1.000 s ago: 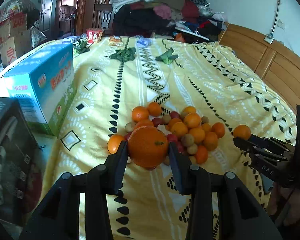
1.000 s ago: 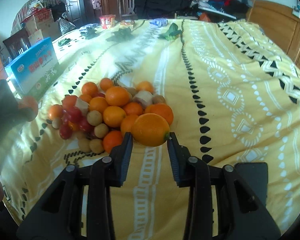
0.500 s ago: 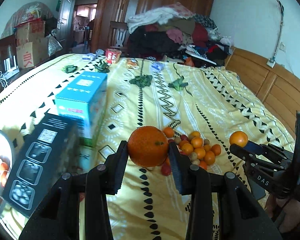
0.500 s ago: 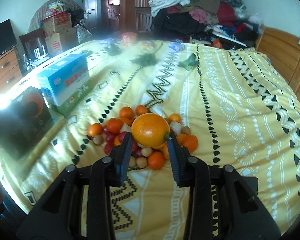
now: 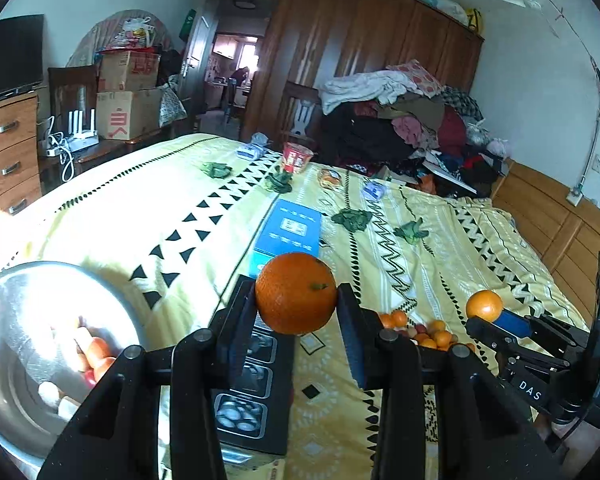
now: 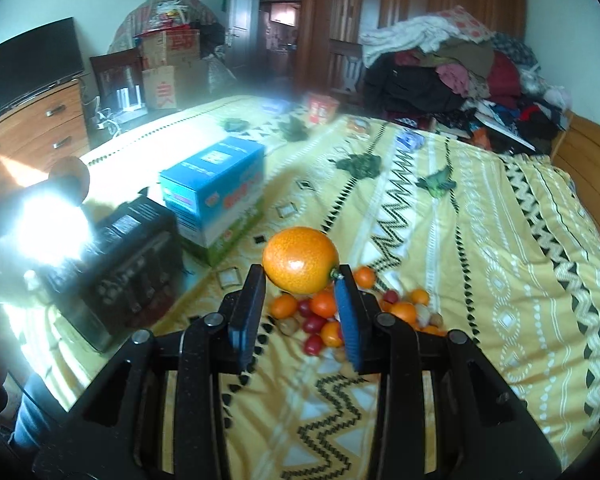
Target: Organize fruits
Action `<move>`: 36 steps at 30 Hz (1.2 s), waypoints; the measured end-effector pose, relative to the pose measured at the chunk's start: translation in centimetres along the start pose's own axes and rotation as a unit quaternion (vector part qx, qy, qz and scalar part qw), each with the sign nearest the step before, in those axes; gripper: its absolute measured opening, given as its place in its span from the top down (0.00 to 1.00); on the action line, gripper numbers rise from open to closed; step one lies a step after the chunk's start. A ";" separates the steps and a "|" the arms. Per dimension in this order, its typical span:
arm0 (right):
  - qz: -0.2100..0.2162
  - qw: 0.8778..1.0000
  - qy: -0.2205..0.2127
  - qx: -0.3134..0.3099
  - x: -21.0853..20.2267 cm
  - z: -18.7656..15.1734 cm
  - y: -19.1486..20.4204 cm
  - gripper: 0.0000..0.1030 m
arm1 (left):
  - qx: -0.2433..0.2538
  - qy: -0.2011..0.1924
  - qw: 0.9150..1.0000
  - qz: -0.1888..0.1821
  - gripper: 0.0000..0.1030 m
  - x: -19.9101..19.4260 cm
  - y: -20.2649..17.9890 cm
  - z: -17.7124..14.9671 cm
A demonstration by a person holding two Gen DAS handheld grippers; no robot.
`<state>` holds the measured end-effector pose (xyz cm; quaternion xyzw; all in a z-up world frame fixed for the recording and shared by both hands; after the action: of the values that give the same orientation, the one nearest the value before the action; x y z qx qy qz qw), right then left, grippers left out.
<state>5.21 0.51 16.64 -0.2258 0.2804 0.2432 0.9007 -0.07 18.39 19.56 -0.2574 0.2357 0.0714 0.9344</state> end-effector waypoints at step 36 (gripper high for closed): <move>0.246 0.964 0.023 -0.095 6.0 10.0 28.8 0.65 | -0.136 -0.007 0.977 0.166 0.60 -4.1 26.7 1.9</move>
<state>-2.71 30.27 12.60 -0.2399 0.3234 0.4775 0.7809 -9.71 42.20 11.08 -0.3388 0.2564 0.2589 0.8674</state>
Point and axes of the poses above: each gripper's, at about its wrist camera, not at the fingertips, and x roughly the way its jaws point, y to its left, z to its top, the point moved 10 cm from there along x, roughly the way its jaws point, and after that the axes turned 13 degrees about -x, right-handed, at the moved point
